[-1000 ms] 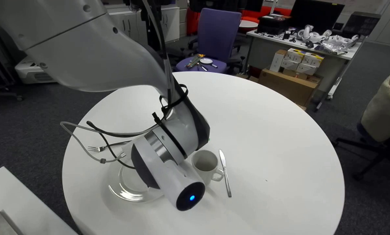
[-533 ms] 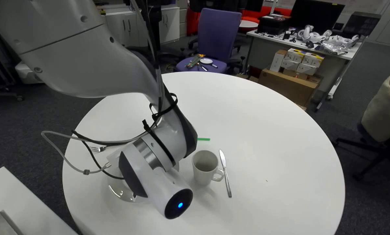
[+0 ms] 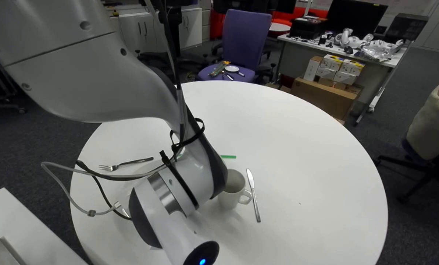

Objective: Put the objects on the table on the plate

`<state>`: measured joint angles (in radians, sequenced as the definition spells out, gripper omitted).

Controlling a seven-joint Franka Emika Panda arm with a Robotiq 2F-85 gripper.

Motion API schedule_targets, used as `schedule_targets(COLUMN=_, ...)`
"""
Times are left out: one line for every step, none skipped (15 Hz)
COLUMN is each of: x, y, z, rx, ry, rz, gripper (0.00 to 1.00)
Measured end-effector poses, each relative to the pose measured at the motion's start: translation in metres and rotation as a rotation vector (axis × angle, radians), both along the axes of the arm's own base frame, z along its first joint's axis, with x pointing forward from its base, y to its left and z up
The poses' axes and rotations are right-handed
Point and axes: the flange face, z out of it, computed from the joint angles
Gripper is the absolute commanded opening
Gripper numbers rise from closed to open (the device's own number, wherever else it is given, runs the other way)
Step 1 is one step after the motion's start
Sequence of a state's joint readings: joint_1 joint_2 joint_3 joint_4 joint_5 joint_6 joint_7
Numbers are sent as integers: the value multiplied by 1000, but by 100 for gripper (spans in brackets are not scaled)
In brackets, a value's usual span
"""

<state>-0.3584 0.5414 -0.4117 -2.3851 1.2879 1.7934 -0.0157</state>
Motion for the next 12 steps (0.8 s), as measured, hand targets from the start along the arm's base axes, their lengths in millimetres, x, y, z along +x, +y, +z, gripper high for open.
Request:
schedule_targets(x=-1, y=-3, z=1, rx=-6, ry=-10, rz=-1, gripper=48)
schedule_targets(x=-1, y=-4, z=2, rx=-13, ry=-24, rz=0, gripper=48)
schedule_targets(x=1, y=-5, z=2, rx=-19, ry=-37, rz=5, gripper=48)
schedule_targets(x=3, y=-4, z=3, rx=-23, ry=-48, rz=13, gripper=48)
schedule_targets(x=7, y=-3, z=3, rx=-24, ry=-57, rz=21, gripper=82)
schedule_targets(x=11, y=0, z=3, rx=-23, ry=-64, rz=30, gripper=94)
schedule_targets(x=15, y=3, z=3, rx=-21, ry=-69, rz=40, gripper=100)
schedule_targets(x=19, y=6, z=3, rx=-18, ry=-74, rz=49, gripper=100)
schedule_targets(x=22, y=8, z=4, rx=-16, ry=-78, rz=56, gripper=100)
schedule_targets(x=24, y=10, z=4, rx=-14, ry=-82, rz=61, gripper=97)
schedule_targets(x=26, y=11, z=4, rx=-13, ry=-85, rz=65, gripper=94)
schedule_targets(x=27, y=11, z=5, rx=-12, ry=-86, rz=66, gripper=95)
